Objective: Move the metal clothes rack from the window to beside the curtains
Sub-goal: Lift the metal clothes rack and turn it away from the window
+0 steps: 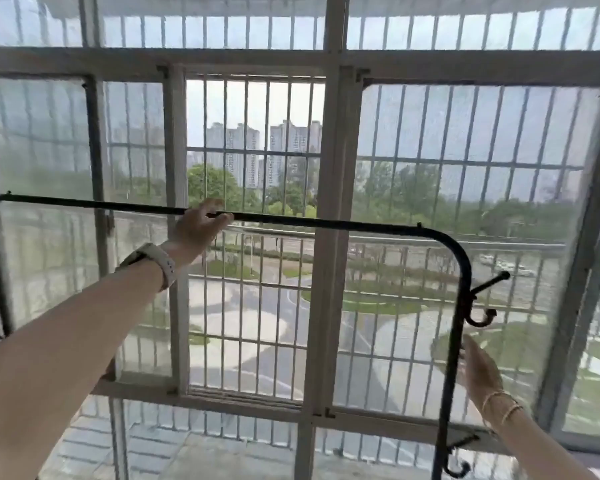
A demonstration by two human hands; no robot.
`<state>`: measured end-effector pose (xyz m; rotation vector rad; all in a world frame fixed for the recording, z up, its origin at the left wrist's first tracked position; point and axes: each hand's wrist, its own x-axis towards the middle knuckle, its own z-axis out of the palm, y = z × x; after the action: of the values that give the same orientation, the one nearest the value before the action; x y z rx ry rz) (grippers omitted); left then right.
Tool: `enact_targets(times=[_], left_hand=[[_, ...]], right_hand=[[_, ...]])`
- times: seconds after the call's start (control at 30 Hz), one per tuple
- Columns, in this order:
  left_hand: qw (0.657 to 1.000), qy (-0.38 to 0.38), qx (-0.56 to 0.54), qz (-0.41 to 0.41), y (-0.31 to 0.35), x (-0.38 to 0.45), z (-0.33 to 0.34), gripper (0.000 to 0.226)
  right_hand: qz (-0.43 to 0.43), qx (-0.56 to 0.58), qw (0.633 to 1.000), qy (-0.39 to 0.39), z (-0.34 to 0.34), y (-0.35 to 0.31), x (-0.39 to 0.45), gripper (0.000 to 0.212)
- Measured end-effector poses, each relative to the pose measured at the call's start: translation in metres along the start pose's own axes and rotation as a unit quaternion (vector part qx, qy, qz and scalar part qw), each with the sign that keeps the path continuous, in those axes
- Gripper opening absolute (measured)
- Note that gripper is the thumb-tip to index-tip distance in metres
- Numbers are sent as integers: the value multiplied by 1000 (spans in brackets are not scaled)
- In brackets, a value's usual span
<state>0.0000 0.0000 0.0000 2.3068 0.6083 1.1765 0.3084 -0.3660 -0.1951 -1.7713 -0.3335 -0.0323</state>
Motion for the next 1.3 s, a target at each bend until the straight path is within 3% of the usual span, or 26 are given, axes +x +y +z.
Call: enact_targets(times=[0.07,0.27,0.37,0.53,0.67,0.8,0.87,1.0,1.13,1.3], left_hand=[[997,25,72,26,-12,15,-4,55],[963,-26,258,68,-69,63,-35,65],[959,-46,266,82,-95,80,-54,64],[943,-115,305,70,-109,104,-58,75],[941,-174,281,74,-113,120,-58,81],[937,-214,254,110,-115,128,-57,79],[932,-225,250,132,-106,125,-46,75],[924,-203,250,209,-58,112,8,67],[907,-169,252,293,11,100,70,53],[903,-198,213,315,81,87,126,59]], right_hand=[[-20,39,998,37,12,6,2,38],[-16,87,991,100,36,23,15,41],[-4,105,988,112,43,28,22,47],[-9,17,986,164,52,34,34,59],[16,34,980,196,62,13,36,52],[24,-17,959,281,70,-26,34,51],[53,-49,951,302,73,-45,30,56],[104,-101,953,265,71,-68,22,50],[99,-149,955,236,64,-73,8,43],[75,-202,952,216,53,-68,-8,49]])
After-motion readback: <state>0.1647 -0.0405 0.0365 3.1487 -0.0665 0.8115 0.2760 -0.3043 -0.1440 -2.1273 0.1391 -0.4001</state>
